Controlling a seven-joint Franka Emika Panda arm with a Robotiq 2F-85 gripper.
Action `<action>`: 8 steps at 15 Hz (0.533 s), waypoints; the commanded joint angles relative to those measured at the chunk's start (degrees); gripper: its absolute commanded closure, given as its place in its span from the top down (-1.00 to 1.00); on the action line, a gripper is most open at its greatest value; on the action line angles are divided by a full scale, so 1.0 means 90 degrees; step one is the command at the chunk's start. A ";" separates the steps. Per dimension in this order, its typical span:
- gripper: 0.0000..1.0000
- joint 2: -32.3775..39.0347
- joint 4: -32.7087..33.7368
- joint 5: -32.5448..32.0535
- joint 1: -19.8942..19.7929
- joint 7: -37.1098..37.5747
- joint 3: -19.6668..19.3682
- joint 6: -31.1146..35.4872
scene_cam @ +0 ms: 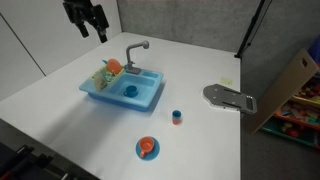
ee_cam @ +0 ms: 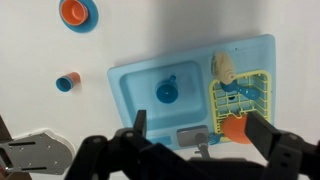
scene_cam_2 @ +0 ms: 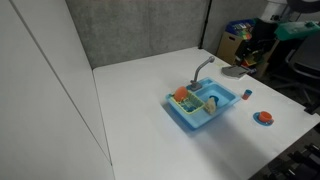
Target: Put the white bottle onto the toy sink
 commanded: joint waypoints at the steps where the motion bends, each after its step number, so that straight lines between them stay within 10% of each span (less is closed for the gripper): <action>1: 1.00 -0.0705 -0.0117 0.0068 -0.0145 -0.0462 0.0037 -0.0830; 8: 1.00 -0.1632 0.0096 -0.0033 -0.0242 -0.0684 0.0045 -0.2578</action>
